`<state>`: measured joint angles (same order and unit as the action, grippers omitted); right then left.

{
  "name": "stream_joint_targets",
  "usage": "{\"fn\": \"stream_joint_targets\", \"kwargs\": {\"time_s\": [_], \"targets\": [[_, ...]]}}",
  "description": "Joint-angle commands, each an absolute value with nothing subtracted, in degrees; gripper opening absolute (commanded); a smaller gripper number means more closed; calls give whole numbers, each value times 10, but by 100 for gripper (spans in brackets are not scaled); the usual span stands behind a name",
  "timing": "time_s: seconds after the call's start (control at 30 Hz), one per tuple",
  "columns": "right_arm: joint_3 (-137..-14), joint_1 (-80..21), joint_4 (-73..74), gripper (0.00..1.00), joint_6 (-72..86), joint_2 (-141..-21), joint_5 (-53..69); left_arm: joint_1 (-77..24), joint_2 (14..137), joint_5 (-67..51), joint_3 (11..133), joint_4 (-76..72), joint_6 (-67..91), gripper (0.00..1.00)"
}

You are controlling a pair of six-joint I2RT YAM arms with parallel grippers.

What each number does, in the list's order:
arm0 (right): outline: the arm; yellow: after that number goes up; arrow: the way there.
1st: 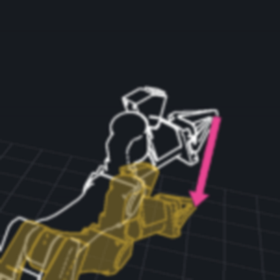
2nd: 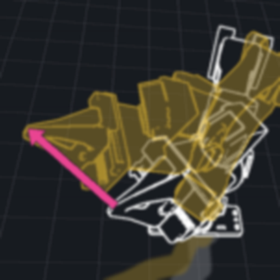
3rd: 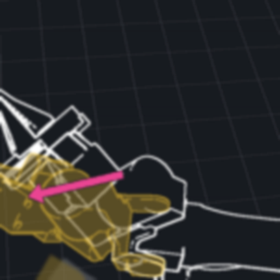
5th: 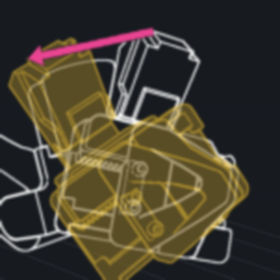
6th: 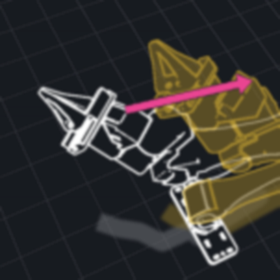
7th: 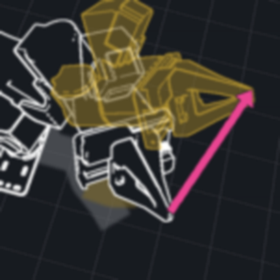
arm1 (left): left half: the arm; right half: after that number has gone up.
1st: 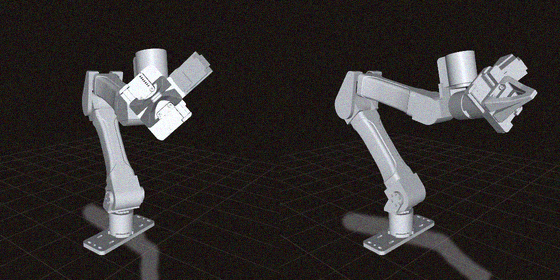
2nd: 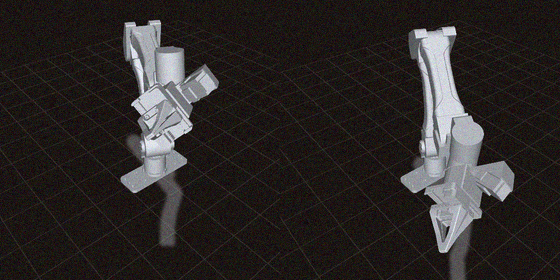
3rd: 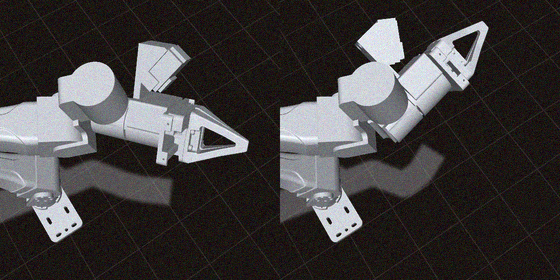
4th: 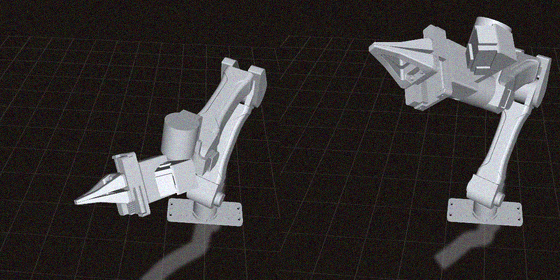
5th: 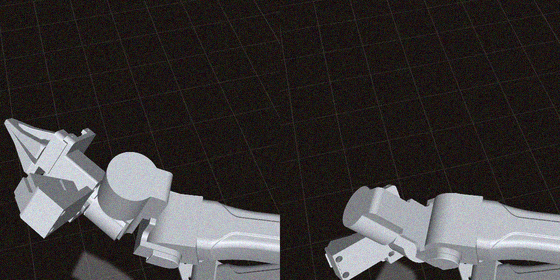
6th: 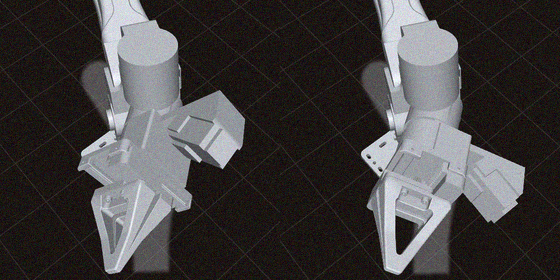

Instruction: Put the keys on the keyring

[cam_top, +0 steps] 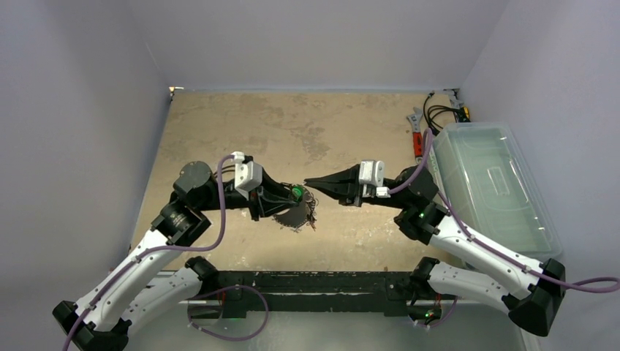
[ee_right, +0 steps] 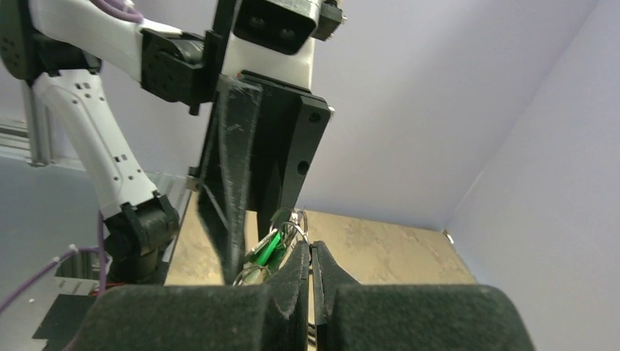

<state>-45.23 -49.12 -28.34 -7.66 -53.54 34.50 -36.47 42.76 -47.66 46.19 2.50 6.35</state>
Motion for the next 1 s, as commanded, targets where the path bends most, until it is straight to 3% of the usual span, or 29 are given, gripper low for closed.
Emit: {"fn": "stream_joint_targets", "kwargs": {"time_s": [0.0,0.13,0.3,0.4,0.53,0.63,0.77,0.97], "targets": [[-469,-493,-262,0,-105,-528,274,-372,415,-484,502,22,63,28],[-472,-500,-253,0,-114,-534,259,-372,396,-442,519,61,51,42],[-487,-517,-229,0,-128,-545,233,-372,385,-375,531,121,16,39],[-493,-526,-222,0,-130,-548,215,-372,386,-339,531,150,-15,52],[-513,-543,-195,0,-128,-553,173,-372,365,-305,514,151,-54,76],[-520,-553,-187,0,-120,-555,155,-372,341,-279,493,136,-75,84],[-523,-562,-181,0,-116,-559,148,-373,319,-291,470,118,-105,84],[-535,-566,-168,0,-108,-565,150,-373,281,-339,401,38,-140,69]]}}
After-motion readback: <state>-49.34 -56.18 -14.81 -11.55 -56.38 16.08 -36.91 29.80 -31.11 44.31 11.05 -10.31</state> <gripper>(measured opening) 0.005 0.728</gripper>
